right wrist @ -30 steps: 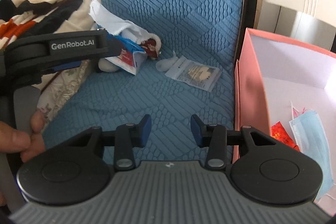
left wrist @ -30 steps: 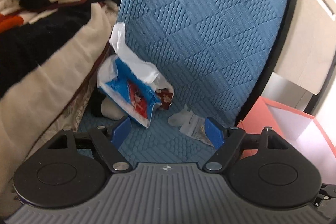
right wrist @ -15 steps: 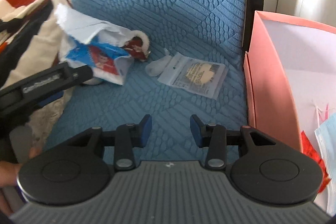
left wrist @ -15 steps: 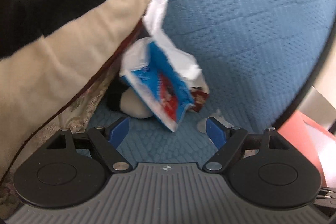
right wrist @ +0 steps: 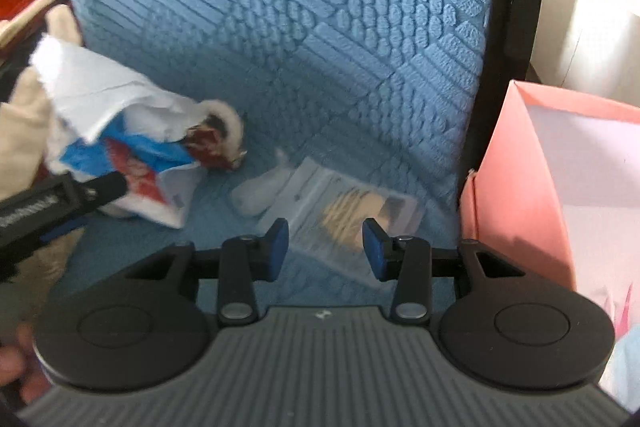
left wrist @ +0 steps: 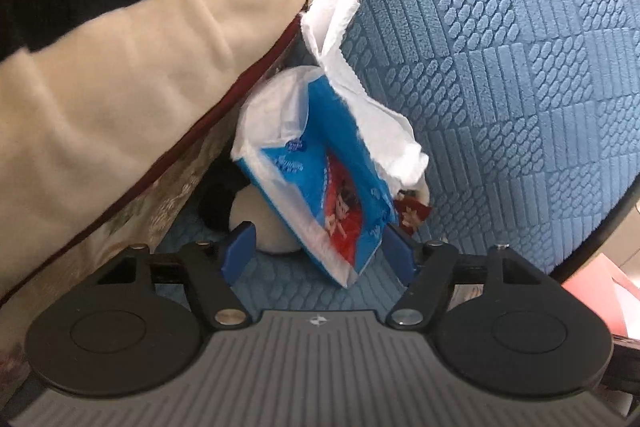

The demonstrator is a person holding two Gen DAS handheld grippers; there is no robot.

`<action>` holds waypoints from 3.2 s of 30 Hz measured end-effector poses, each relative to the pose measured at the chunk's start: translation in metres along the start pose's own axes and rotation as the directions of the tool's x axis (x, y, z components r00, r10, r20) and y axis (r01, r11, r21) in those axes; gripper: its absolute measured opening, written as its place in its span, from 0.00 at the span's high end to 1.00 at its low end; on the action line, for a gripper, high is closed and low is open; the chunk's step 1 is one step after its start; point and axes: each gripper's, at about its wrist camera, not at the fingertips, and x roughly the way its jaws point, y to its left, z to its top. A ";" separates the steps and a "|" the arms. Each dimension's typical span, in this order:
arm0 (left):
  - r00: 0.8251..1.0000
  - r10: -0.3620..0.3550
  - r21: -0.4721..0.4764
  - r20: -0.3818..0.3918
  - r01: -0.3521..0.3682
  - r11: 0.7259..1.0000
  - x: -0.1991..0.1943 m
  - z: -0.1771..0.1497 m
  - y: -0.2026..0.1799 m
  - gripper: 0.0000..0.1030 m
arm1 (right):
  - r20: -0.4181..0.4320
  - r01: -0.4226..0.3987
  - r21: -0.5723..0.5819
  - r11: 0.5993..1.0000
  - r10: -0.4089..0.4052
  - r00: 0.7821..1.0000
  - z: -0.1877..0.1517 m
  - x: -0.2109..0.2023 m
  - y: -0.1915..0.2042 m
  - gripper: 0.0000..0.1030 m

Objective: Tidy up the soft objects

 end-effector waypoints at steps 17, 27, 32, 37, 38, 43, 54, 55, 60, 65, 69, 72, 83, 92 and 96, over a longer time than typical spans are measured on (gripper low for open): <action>0.998 0.052 0.060 -0.029 -0.050 0.997 0.026 0.004 -0.007 0.39 | -0.055 0.072 -0.012 0.997 -0.073 0.996 0.015 0.042 -0.011 0.57; 0.996 0.095 0.047 0.005 -0.095 0.994 0.023 0.008 0.001 0.45 | -0.078 0.099 -0.013 0.995 -0.100 0.992 0.014 0.059 -0.015 0.39; 0.996 0.093 0.005 -0.009 -0.093 0.996 0.026 0.010 0.010 0.45 | -0.119 0.107 -0.047 0.993 -0.112 0.987 0.009 0.074 -0.008 0.31; 0.996 0.091 0.039 -0.006 -0.090 0.995 0.026 0.005 0.004 0.49 | -0.131 0.090 -0.007 0.996 -0.090 0.987 0.004 0.082 -0.008 0.28; 0.995 0.098 0.043 -0.011 -0.097 0.994 0.025 0.005 0.003 0.51 | -0.130 0.088 -0.004 0.996 -0.087 0.988 0.003 0.084 -0.008 0.28; 0.995 0.098 0.065 -0.004 -0.098 0.993 0.023 0.001 -0.002 0.59 | -0.123 0.084 -0.011 0.996 -0.085 0.989 -0.001 0.083 -0.005 0.36; 0.996 0.084 0.132 0.041 -0.089 0.987 0.013 -0.003 -0.021 0.62 | -0.119 0.083 -0.038 0.996 -0.087 0.989 -0.001 0.079 0.009 0.58; 0.995 0.095 0.143 0.036 -0.099 0.985 0.015 -0.004 -0.022 0.64 | -0.118 0.085 -0.041 0.996 -0.089 0.989 -0.001 0.078 0.011 0.59; 0.995 0.096 0.147 0.022 -0.099 0.984 0.019 -0.005 -0.023 0.72 | -0.104 0.097 -0.086 0.992 -0.106 0.989 -0.001 0.075 0.023 0.66; 0.998 0.062 0.133 0.000 -0.061 0.989 0.017 -0.002 -0.025 0.89 | -0.095 0.089 -0.069 0.994 -0.095 0.991 0.001 0.067 0.022 0.78; 0.999 0.042 0.143 0.004 -0.042 0.989 0.010 0.001 -0.026 0.92 | -0.094 0.079 -0.070 0.994 -0.085 0.992 0.001 0.063 0.016 0.83; 1.000 0.030 0.133 -0.001 -0.030 0.991 0.003 0.005 -0.025 0.93 | -0.090 0.073 -0.072 0.995 -0.080 0.993 0.001 0.057 0.014 0.85; 1.000 -0.027 0.111 -0.010 0.028 0.993 -0.028 0.010 -0.018 0.94 | -0.070 0.054 -0.043 0.998 -0.057 0.996 0.001 0.031 0.011 0.86; 0.998 -0.064 0.107 -0.014 0.065 0.992 -0.055 0.005 -0.014 0.94 | -0.059 0.039 -0.021 0.999 -0.040 0.997 -0.008 0.006 0.016 0.86; 0.997 -0.080 0.104 -0.023 0.082 0.991 -0.069 0.002 -0.009 0.94 | -0.053 0.034 -0.010 0.999 -0.035 0.998 -0.014 -0.008 0.018 0.87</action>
